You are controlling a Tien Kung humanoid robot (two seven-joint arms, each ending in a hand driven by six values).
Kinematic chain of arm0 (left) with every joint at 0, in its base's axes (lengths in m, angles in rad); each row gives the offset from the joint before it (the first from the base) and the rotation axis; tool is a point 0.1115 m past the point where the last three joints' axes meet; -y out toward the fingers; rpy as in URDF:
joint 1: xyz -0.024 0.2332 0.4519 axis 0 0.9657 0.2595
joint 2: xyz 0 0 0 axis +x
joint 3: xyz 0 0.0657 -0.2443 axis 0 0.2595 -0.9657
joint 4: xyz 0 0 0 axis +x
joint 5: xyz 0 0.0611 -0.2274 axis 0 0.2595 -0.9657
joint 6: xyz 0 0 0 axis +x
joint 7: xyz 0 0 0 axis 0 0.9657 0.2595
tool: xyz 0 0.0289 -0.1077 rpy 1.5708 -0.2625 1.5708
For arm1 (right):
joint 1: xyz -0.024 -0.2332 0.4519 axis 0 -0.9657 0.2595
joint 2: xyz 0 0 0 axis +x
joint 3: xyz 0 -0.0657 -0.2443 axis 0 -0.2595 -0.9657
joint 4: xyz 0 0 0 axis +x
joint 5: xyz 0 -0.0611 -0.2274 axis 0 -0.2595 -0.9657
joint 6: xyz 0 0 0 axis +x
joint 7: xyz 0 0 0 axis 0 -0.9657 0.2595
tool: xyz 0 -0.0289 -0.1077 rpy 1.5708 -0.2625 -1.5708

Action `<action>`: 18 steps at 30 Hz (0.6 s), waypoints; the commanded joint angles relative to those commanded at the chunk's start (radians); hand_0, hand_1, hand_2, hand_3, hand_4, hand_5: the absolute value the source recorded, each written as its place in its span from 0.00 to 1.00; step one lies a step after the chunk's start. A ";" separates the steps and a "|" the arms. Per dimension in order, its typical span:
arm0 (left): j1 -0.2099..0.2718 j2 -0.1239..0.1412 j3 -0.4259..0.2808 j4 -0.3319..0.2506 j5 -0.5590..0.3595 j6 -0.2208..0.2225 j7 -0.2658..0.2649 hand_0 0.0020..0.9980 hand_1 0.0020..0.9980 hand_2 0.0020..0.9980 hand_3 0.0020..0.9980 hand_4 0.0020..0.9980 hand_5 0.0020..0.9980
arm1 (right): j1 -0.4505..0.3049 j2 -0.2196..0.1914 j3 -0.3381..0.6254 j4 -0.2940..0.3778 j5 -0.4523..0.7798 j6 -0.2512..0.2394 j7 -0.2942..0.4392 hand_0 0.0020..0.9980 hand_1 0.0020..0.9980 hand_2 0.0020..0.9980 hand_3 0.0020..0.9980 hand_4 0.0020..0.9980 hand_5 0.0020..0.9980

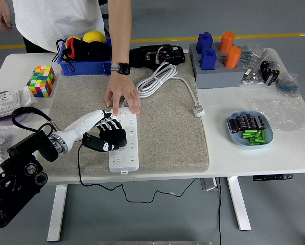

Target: Pull the plug out,throw it away,press the button

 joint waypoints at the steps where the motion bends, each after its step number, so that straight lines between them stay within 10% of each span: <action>1: -0.006 0.005 0.002 -0.010 -0.018 -0.005 -0.001 0.42 0.30 0.32 0.51 0.75 0.00 | 0.000 0.000 0.000 0.000 0.000 0.000 0.000 0.73 0.68 0.66 0.64 0.74 0.59; 7: -0.051 -0.002 -0.016 0.033 -0.025 0.004 -0.013 0.42 0.30 0.31 0.51 0.75 0.00 | 0.002 -0.001 0.002 -0.001 0.000 0.001 -0.001 0.73 0.68 0.66 0.64 0.74 0.59; 18: -0.138 -0.032 -0.030 0.292 -0.005 0.045 -0.031 0.43 0.35 0.35 0.53 0.74 0.00 | 0.003 -0.001 0.003 -0.001 0.003 0.001 -0.001 0.73 0.68 0.66 0.64 0.74 0.59</action>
